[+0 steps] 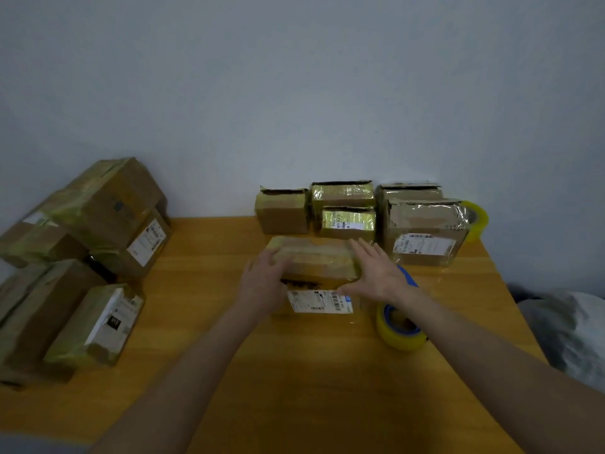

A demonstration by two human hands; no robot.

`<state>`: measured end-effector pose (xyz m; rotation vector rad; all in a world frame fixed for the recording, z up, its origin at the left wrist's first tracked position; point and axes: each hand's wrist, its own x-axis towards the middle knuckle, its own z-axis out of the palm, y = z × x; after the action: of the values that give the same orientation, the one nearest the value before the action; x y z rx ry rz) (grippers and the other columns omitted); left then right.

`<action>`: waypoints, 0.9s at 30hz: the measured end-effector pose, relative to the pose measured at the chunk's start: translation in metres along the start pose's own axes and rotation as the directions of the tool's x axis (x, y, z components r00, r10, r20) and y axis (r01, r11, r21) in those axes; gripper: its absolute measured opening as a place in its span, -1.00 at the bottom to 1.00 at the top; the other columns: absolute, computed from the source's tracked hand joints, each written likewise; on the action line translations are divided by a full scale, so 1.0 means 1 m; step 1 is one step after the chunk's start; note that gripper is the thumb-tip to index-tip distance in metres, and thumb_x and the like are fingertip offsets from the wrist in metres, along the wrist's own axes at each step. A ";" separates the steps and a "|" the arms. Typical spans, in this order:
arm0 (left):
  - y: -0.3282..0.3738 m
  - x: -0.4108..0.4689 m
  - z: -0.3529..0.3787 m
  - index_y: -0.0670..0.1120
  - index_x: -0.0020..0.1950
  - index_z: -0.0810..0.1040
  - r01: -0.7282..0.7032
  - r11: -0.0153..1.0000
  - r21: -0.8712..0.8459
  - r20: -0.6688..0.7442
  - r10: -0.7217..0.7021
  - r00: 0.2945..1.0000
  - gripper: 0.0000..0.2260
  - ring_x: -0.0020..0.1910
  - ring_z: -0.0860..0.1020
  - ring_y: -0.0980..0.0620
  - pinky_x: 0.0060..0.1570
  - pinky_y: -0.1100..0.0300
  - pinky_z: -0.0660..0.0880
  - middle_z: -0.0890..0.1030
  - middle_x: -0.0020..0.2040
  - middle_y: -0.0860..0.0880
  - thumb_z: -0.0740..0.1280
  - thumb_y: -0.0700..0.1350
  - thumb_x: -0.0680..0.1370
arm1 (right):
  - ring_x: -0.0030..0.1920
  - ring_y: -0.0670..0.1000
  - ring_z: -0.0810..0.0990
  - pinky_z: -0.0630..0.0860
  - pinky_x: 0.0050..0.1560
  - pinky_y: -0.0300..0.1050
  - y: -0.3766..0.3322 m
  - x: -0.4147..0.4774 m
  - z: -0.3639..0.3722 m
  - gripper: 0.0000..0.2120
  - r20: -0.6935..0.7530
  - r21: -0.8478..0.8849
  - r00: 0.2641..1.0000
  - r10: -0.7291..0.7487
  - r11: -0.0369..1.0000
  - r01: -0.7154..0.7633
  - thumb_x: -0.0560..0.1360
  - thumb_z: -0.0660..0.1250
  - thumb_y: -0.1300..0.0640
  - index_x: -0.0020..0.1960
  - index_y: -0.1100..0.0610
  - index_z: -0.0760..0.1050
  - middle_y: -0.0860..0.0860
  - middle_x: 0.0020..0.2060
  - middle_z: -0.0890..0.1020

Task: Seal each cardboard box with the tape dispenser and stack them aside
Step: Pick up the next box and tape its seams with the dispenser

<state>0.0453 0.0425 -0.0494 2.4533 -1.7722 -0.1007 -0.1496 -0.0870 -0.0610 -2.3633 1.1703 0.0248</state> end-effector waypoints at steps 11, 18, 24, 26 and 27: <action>0.041 -0.026 0.030 -0.15 0.48 0.18 0.431 0.279 -0.858 0.246 -0.513 0.823 -0.38 0.22 0.45 0.00 0.14 0.14 0.50 0.38 0.35 -0.11 0.39 -0.12 0.51 | 0.23 0.12 0.47 0.54 0.10 0.05 -0.017 0.025 0.001 -0.17 -0.039 -0.046 0.989 0.144 0.988 -0.146 0.38 0.23 -0.46 0.46 0.05 0.26 0.09 0.30 0.42; 0.041 -0.013 0.025 0.01 0.56 0.09 0.415 0.464 -0.783 0.319 -0.274 0.907 -0.26 0.40 0.30 -0.07 0.35 -0.06 0.35 0.24 0.48 -0.07 0.42 -0.05 0.49 | -0.22 -0.04 0.65 0.61 -0.20 -0.17 -0.019 -0.008 0.029 -0.39 0.187 0.045 0.975 0.118 0.991 -0.128 0.44 0.18 -0.43 0.11 0.09 0.50 -0.04 -0.21 0.64; 0.058 0.010 0.030 -0.03 0.56 0.10 0.312 0.613 -0.726 0.253 -0.184 0.950 -0.35 0.48 0.18 -0.09 0.43 -0.04 0.22 0.12 0.53 -0.12 0.35 -0.08 0.55 | -0.15 -0.02 0.57 0.58 -0.15 -0.05 0.000 -0.007 0.019 -0.56 -0.010 0.108 0.988 0.155 0.982 -0.153 0.54 0.12 -0.32 0.05 0.05 0.43 -0.02 -0.14 0.59; 0.062 0.009 0.033 -0.04 0.55 0.14 0.251 0.730 -0.635 0.176 -0.180 0.968 -0.42 0.52 0.08 -0.10 0.47 0.00 0.13 0.02 0.56 -0.13 0.29 -0.05 0.59 | -0.01 0.04 0.58 0.58 -0.04 0.01 0.014 -0.006 0.015 -0.49 0.008 0.177 0.986 0.168 0.970 -0.167 0.55 0.13 -0.29 0.31 0.04 0.42 0.02 0.02 0.62; 0.064 0.005 0.035 -0.03 0.54 0.17 0.191 0.799 -0.571 0.097 -0.165 0.981 -0.47 0.54 0.03 -0.09 0.48 0.00 0.11 -0.02 0.57 -0.11 0.25 -0.03 0.61 | 0.05 0.07 0.58 0.58 0.01 0.04 0.025 -0.007 0.015 -0.46 -0.022 0.176 0.980 0.198 0.966 -0.191 0.55 0.16 -0.29 0.39 0.02 0.37 0.05 0.10 0.61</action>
<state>-0.0176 0.0157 -0.0752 2.1517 -1.2561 -0.6186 -0.1698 -0.0874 -0.0828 -2.1003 1.3624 -0.0555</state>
